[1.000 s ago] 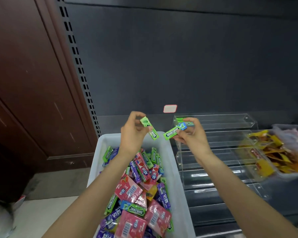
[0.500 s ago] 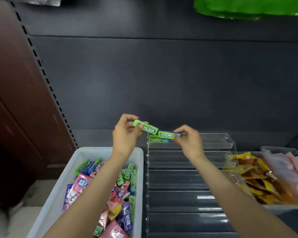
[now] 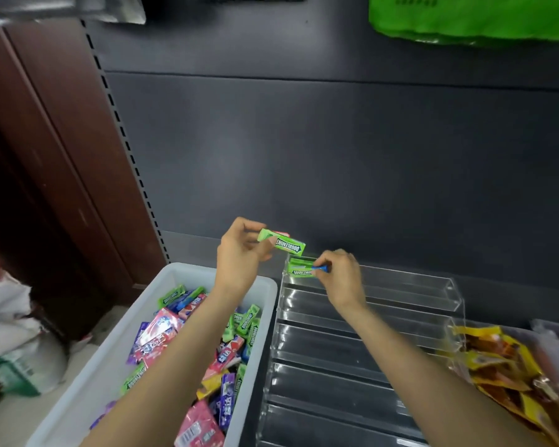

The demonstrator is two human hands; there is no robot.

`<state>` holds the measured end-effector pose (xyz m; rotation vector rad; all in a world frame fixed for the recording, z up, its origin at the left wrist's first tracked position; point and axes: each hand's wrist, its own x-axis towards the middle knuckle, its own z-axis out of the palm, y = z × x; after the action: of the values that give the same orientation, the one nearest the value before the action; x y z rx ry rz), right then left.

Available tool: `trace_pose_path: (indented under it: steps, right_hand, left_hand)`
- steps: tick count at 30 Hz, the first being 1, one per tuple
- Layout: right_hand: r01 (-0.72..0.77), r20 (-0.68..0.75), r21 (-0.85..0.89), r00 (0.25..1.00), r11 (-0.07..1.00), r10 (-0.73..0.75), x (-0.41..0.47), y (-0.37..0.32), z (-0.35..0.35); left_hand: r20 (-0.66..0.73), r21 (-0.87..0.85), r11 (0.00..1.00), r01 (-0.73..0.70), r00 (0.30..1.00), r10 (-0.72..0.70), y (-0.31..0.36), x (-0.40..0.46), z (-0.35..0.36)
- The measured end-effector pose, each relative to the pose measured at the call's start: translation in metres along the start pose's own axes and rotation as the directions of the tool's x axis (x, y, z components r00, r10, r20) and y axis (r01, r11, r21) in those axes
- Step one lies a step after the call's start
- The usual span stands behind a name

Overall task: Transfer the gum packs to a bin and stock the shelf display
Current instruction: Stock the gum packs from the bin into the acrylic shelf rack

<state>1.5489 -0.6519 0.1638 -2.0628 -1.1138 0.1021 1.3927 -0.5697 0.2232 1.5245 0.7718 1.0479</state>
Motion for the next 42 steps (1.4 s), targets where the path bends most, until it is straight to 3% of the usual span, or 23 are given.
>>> trace_pose_path:
  steps: [6,16,18,20,23,27,31,35,42]
  right_hand:
    - [-0.002,0.071,-0.083,0.997,0.997,0.008,0.010,-0.004,-0.001]
    - [0.030,0.196,-0.368,0.980,0.929,0.046,0.004,-0.024,-0.018]
    - [0.018,0.148,-0.205,0.989,0.979,0.013,0.000,-0.032,-0.031]
    - [0.026,0.141,0.120,0.989,0.992,-0.043,-0.003,-0.041,-0.044]
    - [0.026,0.272,0.385,0.952,0.922,-0.140,-0.005,-0.052,-0.055]
    - [0.055,0.214,0.323,0.968,0.945,-0.129,-0.002,-0.055,-0.055]
    - [0.029,0.084,0.246,0.995,0.969,-0.051,0.000,-0.038,-0.048]
    - [-0.042,-0.044,0.283,0.997,0.958,0.056,0.000,-0.018,-0.040]
    - [-0.051,0.005,0.130,0.999,0.990,0.051,-0.004,-0.010,-0.015]
  left_hand:
    - [0.020,-0.016,1.000,0.002,1.000,-0.002,0.004,0.003,-0.004]
    - [0.070,0.040,0.999,-0.023,0.997,0.020,0.003,0.003,-0.008]
    - [0.113,0.110,0.992,-0.056,0.993,0.043,0.004,0.003,-0.007]
    - [0.158,0.195,0.976,-0.100,0.985,0.069,0.006,0.004,-0.005]
    - [0.255,0.272,0.947,-0.172,0.962,0.101,0.014,0.006,0.003]
    - [0.277,0.310,0.933,-0.183,0.956,0.095,0.018,0.011,0.016]
    - [0.196,0.248,0.966,-0.066,0.980,0.016,0.000,0.010,0.011]
    - [0.237,0.408,0.913,0.023,0.963,-0.130,-0.029,0.007,0.003]
    - [0.367,0.484,0.872,0.078,0.886,-0.283,-0.048,0.010,0.009]
